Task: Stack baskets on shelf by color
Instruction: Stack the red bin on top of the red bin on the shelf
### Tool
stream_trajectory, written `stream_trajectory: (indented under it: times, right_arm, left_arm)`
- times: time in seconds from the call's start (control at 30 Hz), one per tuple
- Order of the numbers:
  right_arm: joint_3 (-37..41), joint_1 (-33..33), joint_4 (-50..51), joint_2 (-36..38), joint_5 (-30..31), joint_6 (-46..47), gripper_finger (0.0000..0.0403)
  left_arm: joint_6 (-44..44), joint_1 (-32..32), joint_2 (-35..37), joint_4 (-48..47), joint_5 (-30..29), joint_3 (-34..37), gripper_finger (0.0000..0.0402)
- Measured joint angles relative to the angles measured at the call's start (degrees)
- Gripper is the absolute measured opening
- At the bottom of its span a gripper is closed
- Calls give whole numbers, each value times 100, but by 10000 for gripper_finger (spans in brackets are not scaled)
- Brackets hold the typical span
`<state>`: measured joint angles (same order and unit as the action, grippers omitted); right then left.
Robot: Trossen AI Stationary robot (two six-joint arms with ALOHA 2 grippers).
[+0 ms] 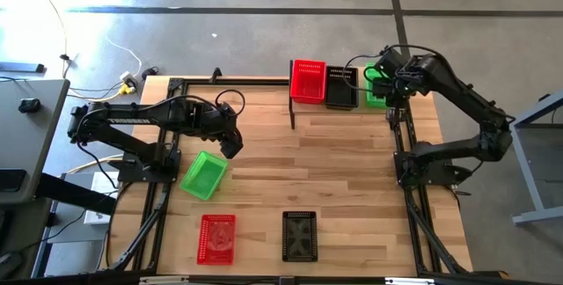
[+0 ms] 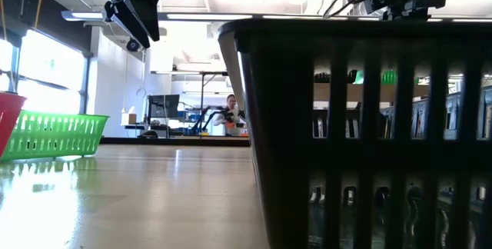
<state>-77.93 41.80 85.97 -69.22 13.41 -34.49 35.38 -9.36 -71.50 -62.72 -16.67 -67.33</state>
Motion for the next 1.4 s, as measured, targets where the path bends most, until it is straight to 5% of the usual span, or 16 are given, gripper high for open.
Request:
stream_trajectory:
  times: [0.2,0.57,1.0,1.4]
  right_arm:
    - [0,0,57,235,8,357,108]
    - [0,-388,67,810,-324,2586,108]
    - [0,-1787,-26,1108,-1070,5179,108]
    - [-2,-3466,-1649,971,-1318,6608,108]
  left_arm:
    - [0,2,2,0,321,0,203]
    - [-280,172,35,-59,2122,0,203]
    - [718,1117,285,-802,1467,-7,203]
    - [854,2614,282,-601,1406,-7,203]
